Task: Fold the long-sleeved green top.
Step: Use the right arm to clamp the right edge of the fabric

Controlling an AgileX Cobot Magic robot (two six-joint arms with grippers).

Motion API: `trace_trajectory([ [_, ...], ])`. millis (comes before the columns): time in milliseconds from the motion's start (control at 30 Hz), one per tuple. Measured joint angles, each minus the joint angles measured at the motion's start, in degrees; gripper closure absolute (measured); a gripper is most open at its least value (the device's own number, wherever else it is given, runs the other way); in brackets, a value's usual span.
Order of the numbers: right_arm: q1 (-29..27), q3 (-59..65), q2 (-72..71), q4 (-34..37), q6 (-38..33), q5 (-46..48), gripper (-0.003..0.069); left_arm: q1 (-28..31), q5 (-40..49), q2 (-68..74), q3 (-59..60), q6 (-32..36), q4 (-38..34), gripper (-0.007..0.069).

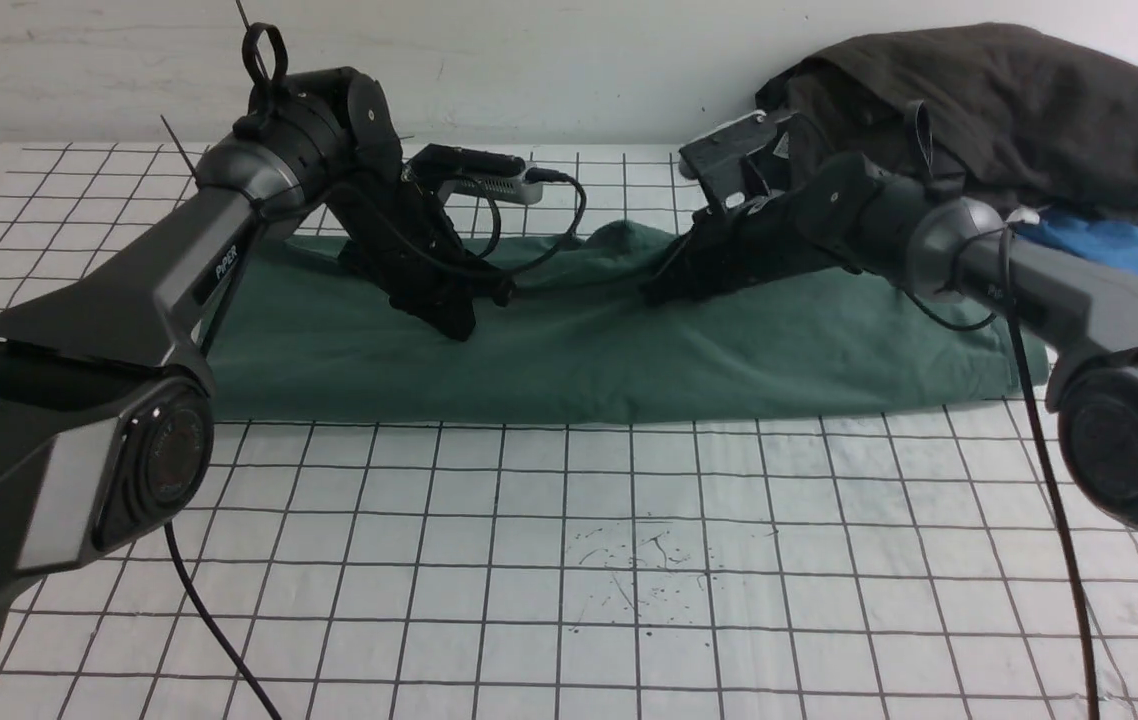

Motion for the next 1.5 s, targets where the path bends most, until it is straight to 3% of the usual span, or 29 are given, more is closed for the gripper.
trace_trajectory([
  [167,-2.2,-1.1,-0.1,1.6,4.0,-8.6,0.0671,-0.1,-1.9,0.0,0.0,0.1,0.0,0.0632],
  [367,-6.4,-5.9,-0.8,0.8,7.7,5.3,0.0671,0.9,-8.8,0.2,0.0,-1.1,4.0,0.0632],
  [433,-8.2,-8.4,-1.6,-3.7,9.6,18.1,0.0671,2.1,-7.9,0.2,0.0,-2.7,7.9,0.0632],
  [467,-8.4,-8.4,-1.7,-4.2,9.6,18.1,0.0671,2.3,-7.6,0.2,0.0,-2.7,7.9,0.0632],
  [600,-11.9,-10.9,-3.5,-15.5,15.2,34.1,0.0669,4.7,2.4,-2.0,0.2,-2.3,14.9,0.0632],
  [833,-17.5,-11.0,-5.3,-29.3,30.1,43.0,0.0645,8.9,3.6,-11.8,6.5,-2.5,14.6,0.0632],
  [1000,-19.7,-11.0,-5.9,-31.8,34.6,43.3,0.0537,10.5,3.6,-24.4,17.9,-1.4,11.3,0.0632],
  [1267,-19.7,-6.0,-6.3,-31.7,36.7,43.3,0.0187,10.5,3.6,-53.4,43.4,3.8,4.7,0.0632],
  [1367,-19.7,-2.1,-6.3,-33.1,39.7,43.3,0.0137,10.5,0.2,-63.9,51.3,4.1,4.4,0.0632],
  [1500,-19.7,-0.6,-6.2,-33.8,42.6,43.2,0.0129,10.5,-8.0,-76.1,61.6,4.2,5.2,0.0632],
])
